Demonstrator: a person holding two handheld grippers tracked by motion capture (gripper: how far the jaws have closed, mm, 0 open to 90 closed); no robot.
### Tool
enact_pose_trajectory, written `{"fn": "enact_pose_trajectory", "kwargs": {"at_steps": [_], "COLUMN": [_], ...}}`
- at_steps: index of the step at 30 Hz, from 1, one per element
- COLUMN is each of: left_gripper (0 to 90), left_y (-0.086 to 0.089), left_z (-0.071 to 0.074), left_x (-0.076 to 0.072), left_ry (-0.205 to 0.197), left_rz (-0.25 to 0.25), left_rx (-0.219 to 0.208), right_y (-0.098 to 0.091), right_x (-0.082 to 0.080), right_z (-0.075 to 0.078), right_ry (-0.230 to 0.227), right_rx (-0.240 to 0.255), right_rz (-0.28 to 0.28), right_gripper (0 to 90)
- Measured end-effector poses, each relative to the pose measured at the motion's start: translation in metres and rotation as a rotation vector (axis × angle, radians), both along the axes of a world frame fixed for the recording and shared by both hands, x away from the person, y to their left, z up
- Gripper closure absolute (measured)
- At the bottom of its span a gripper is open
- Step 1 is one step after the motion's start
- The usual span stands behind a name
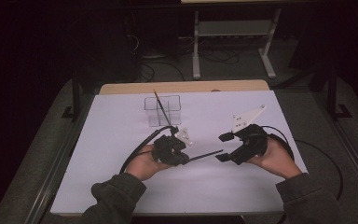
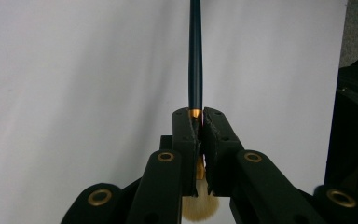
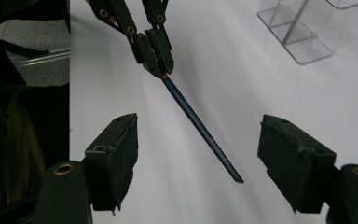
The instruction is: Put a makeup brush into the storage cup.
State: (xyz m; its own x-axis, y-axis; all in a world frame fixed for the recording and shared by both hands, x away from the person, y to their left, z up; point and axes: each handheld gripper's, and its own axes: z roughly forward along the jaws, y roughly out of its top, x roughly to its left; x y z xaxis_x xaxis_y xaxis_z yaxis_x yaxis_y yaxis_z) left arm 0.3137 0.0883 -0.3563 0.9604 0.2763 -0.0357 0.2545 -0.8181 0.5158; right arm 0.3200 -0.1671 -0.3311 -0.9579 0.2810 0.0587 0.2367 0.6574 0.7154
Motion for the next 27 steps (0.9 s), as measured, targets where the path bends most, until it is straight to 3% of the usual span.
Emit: {"fn": "enact_pose_trajectory", "kwargs": {"at_steps": [14,27], "left_gripper": [84.0,84.0], "left_y": [0.007,0.009], "left_z": [0.007,0.009], "left_x": [-0.008,-0.012], "left_ry": [-0.008,-0.014], "left_rz": [-0.015,-0.028], "left_rx": [0.001,0.002], "right_y": [0.025,0.033], "right_x": [0.001,0.002], "right_z": [0.007,0.005], "right_ry": [-0.005,0.001], "right_rx": [-0.037,-0.051], "right_rz": [0.068,0.106], "right_gripper": [28.1,29.5]}}
